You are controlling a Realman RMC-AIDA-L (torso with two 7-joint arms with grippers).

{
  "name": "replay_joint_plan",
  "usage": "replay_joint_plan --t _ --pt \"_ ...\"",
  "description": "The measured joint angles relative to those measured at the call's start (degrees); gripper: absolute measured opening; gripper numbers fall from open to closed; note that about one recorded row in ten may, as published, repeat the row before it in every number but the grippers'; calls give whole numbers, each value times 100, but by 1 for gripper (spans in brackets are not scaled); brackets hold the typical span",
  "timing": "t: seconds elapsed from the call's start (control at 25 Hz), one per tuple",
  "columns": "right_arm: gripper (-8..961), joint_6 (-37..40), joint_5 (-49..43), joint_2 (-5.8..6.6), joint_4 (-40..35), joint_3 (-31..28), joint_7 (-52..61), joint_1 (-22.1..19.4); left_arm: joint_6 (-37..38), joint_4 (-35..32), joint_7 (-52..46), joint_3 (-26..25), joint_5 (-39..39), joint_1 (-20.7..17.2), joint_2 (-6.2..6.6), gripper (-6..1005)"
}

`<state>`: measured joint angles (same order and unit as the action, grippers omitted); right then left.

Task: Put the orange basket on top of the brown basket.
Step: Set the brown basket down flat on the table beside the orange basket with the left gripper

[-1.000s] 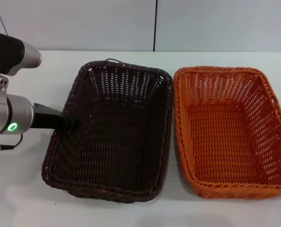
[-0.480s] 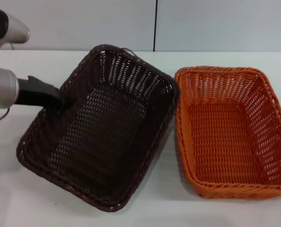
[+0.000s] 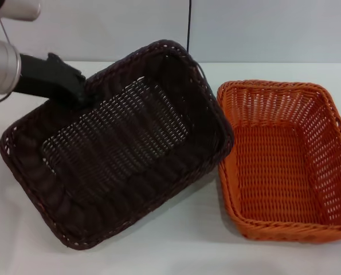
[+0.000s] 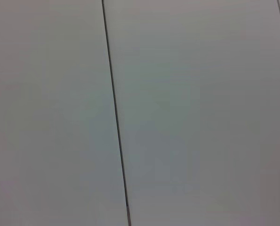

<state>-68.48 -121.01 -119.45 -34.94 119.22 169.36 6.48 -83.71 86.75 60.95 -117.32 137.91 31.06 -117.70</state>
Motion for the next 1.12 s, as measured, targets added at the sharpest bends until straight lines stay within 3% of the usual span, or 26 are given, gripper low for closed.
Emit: replay_joint_plan --t 0.24,0.76,0.96,1.12 --pt "818 -80 23 -2 -102 74 0 -118 -499 -427 617 -228 -16 573 71 195" --pt "817 -143 21 -3 -113 153 0 -119 -593 -742 1157 -311 35 805 196 191" --pt "817 -143 12 12 -96 191 0 -81 -593 -1174 1156 -463 42 1008 247 190" --pt "817 -143 11 21 -91 200 0 -76 -394 -1351 1189 -428 56 1028 199 191"
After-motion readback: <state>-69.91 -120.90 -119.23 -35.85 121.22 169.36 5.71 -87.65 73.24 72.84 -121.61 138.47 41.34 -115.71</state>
